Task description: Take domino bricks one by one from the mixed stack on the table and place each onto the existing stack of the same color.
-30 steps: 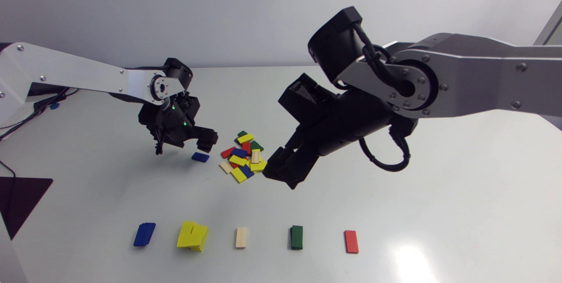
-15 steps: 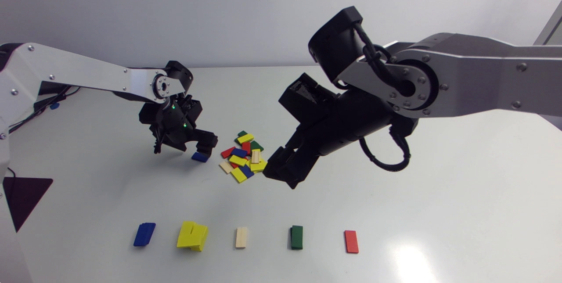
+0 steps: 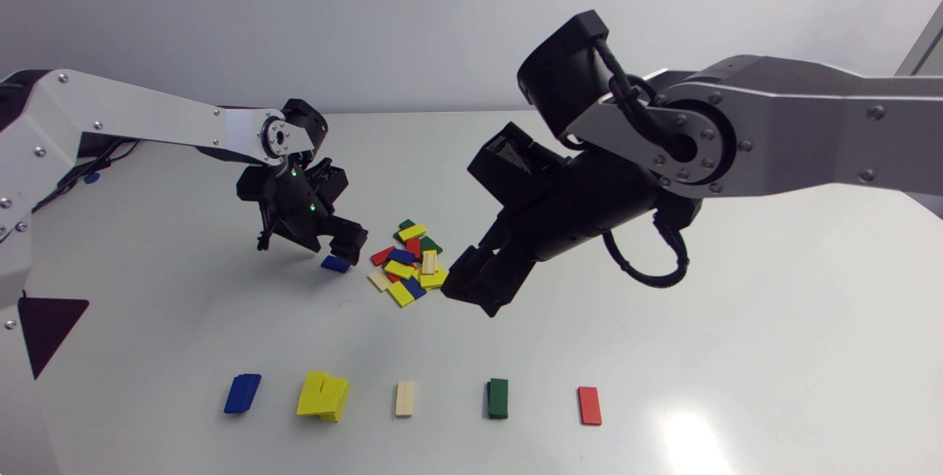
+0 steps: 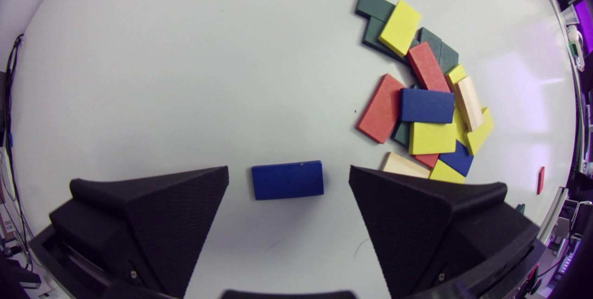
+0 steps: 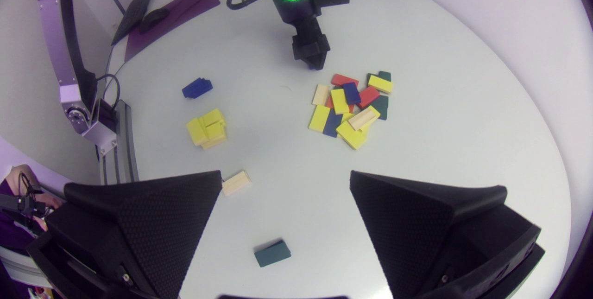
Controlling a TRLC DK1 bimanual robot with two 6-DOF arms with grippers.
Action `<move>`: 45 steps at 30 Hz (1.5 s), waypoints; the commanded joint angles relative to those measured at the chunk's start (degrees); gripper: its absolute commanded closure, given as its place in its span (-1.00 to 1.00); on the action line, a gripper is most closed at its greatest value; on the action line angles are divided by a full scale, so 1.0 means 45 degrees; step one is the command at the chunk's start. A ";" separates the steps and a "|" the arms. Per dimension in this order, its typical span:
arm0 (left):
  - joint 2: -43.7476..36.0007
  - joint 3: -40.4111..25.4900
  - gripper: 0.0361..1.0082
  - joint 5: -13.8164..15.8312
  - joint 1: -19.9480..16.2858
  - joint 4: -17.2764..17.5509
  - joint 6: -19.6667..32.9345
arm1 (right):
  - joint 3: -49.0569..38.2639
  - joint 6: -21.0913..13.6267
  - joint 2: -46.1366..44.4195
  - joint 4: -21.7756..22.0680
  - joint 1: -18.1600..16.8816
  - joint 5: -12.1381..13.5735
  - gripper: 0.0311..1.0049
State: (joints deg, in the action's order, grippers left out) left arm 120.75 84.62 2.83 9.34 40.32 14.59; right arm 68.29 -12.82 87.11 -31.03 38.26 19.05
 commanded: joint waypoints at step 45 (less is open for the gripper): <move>-0.3532 -0.1793 0.70 0.0816 -0.1744 0.0377 0.5449 | -0.0235 0.0192 0.0349 0.0234 -0.0045 -0.0053 -0.93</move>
State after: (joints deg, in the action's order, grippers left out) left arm 106.78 80.60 4.99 3.84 41.54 31.27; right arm 68.29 -12.82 87.59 -30.65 38.26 19.05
